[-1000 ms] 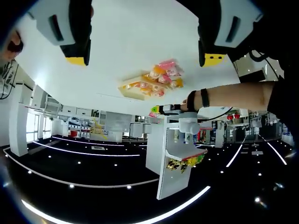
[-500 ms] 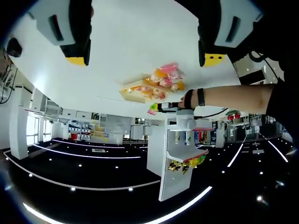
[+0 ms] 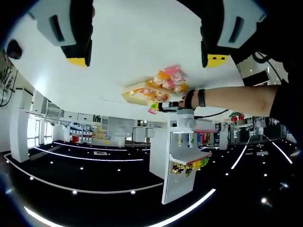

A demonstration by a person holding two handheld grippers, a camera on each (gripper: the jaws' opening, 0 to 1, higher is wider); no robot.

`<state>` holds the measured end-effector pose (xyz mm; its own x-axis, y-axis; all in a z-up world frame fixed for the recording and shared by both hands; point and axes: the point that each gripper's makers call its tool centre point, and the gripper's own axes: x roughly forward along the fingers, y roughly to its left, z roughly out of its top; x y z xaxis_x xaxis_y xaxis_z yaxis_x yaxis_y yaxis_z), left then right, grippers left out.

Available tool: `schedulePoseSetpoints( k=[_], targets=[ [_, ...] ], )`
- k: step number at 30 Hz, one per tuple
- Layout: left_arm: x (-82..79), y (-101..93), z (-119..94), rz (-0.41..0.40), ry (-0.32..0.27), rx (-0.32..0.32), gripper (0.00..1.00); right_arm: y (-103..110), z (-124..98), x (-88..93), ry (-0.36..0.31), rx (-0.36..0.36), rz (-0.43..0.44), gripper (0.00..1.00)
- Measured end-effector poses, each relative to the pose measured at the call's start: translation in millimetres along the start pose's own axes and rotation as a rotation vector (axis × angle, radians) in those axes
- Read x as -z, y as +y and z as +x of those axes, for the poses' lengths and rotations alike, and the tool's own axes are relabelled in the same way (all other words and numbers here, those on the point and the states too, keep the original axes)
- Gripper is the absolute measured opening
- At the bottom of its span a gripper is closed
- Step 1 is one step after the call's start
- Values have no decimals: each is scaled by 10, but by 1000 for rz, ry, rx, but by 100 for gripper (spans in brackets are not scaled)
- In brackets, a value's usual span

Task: Pick up the marshmallows scattered on the table and place them into the bowl on the table

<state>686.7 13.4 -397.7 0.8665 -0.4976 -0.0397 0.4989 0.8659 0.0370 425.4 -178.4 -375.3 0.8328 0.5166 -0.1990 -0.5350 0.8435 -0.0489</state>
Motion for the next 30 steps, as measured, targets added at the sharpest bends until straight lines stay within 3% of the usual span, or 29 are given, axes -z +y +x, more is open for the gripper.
schedulePoseSetpoints(
  k=[3,5,7,12,17,21,25,27,30],
  targets=[
    [-24,41,81,-18,6,10,18,13,5,-5,0,-2,-1,93],
    [57,-57,81,-33,61,66,18,20,6,-7,-1,-3,-1,93],
    [52,-73,42,36,53,47,18,35,4,-11,-1,-7,-3,93],
    [87,75,145,0,46,42,18,47,0,-8,1,-5,-9,93],
    [60,54,162,18,33,44,18,60,-16,-10,0,-6,-12,93],
    [21,155,198,-47,18,4,19,55,-16,-5,2,-3,-12,93],
    [53,206,229,-87,31,4,19,66,-20,-15,-1,-5,-15,93],
    [100,100,211,-157,58,25,19,61,-21,-15,-1,-3,-14,93],
    [88,93,197,-147,50,13,18,62,-21,-5,0,-3,-12,93]
  ],
)
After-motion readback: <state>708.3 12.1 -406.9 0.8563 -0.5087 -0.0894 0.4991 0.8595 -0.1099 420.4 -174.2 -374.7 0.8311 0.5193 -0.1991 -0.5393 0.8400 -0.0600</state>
